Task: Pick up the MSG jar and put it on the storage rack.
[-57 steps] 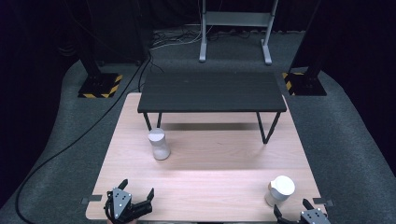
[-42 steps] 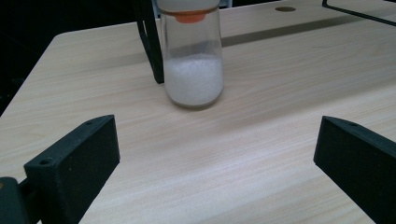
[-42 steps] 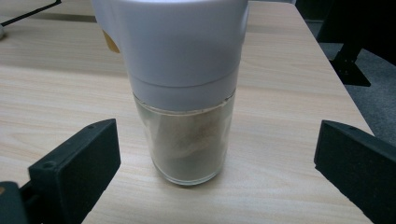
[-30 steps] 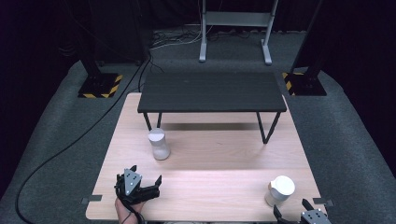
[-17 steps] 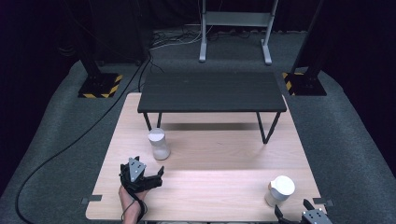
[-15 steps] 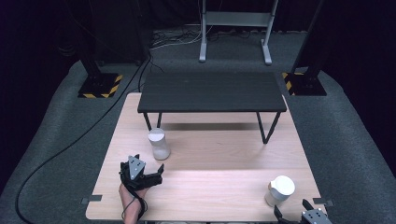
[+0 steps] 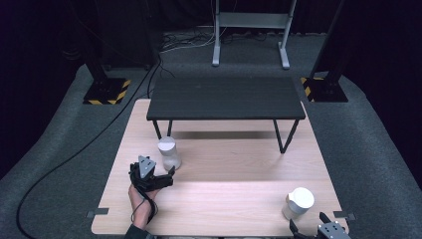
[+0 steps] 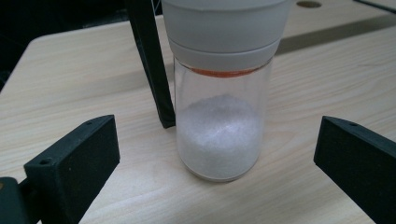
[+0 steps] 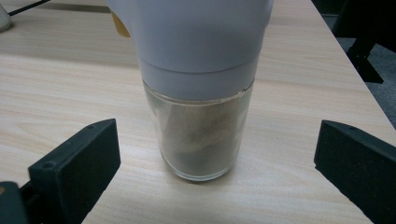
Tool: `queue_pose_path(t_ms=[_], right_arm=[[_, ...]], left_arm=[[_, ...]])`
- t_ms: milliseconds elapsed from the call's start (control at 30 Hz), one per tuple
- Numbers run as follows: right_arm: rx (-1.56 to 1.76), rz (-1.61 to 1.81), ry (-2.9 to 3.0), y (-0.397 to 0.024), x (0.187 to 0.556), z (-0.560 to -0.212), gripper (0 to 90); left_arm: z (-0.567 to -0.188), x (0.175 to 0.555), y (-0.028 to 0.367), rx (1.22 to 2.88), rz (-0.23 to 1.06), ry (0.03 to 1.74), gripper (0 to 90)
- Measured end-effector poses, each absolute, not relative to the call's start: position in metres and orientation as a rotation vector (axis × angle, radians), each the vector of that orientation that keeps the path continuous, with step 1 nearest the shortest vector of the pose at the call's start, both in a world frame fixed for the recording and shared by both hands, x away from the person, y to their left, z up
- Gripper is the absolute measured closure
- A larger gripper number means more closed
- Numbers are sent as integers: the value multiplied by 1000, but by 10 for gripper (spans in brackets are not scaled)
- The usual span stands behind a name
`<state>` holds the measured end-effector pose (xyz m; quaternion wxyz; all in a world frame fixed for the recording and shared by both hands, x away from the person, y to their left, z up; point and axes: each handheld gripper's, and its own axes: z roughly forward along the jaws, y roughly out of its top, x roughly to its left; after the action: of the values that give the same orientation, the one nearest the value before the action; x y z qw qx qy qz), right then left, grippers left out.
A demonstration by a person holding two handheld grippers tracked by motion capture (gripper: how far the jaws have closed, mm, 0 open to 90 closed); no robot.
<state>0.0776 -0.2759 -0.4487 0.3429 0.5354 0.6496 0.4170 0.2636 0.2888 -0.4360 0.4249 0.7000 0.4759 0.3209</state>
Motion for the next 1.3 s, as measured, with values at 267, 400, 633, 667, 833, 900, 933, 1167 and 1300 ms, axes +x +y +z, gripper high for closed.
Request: queue_pose_path(t_ms=[267,400,633,667,833,900,933,1167,1300], right_arm=[[1393,1082,1680,-277,76,-449,0],[1389,1079,1676,-276,75,-449,0],[1379,1079,1681,-276,75,-448,0],[1381,1079,1682,-276,75,-448,0],[1380,1079,1680,-277,74,-448,0],[1384,1077,1681,-278,74,-449,0],[1384,1076,1682,-278,74,-449,0],[1367,1070,1696,-277,74,-449,0],[1368,1067,1698,-277,75,-449,0]], left_arm=[[-430,279,276,1774,833,1184,1],[-429,285,272,1773,849,1192,2],[-427,294,266,1759,871,1203,1],[-427,295,266,1753,872,1203,1],[-429,300,264,1727,872,1203,1],[-431,299,265,1709,878,1189,2],[-432,299,265,1698,881,1177,2],[-437,294,264,1678,901,1114,104],[-440,293,264,1656,905,1106,177]])
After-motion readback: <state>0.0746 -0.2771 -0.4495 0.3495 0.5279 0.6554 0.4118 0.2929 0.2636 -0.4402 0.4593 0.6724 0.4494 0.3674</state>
